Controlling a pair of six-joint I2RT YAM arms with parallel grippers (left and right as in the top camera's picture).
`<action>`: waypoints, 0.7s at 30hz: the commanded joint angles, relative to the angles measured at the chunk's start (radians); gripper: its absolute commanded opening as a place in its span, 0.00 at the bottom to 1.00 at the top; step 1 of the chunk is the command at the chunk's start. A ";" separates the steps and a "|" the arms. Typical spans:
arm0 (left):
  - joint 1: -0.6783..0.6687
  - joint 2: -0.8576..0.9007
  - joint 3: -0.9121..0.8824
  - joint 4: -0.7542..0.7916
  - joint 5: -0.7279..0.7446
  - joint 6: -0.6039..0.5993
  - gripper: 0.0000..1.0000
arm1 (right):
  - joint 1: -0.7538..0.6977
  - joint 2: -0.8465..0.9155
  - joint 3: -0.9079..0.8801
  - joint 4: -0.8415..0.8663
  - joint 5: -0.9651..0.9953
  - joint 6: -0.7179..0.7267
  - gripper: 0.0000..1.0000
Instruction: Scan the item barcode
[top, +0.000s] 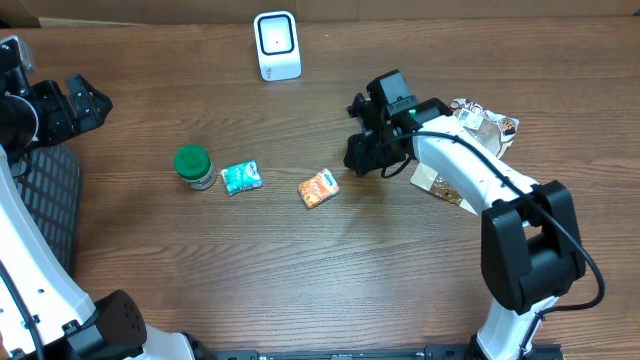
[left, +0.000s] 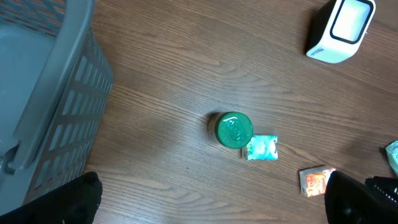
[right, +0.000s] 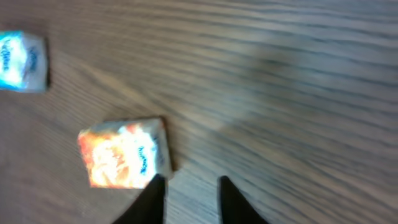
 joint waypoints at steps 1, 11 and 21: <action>-0.001 0.010 0.002 0.002 -0.002 0.015 1.00 | 0.002 -0.003 -0.008 0.003 0.078 0.074 0.13; -0.002 0.010 0.002 0.002 -0.002 0.015 1.00 | 0.034 -0.003 -0.023 0.006 0.260 0.326 0.04; 0.001 0.010 0.002 0.002 -0.002 0.015 0.99 | 0.084 -0.003 -0.023 0.043 0.315 0.380 0.04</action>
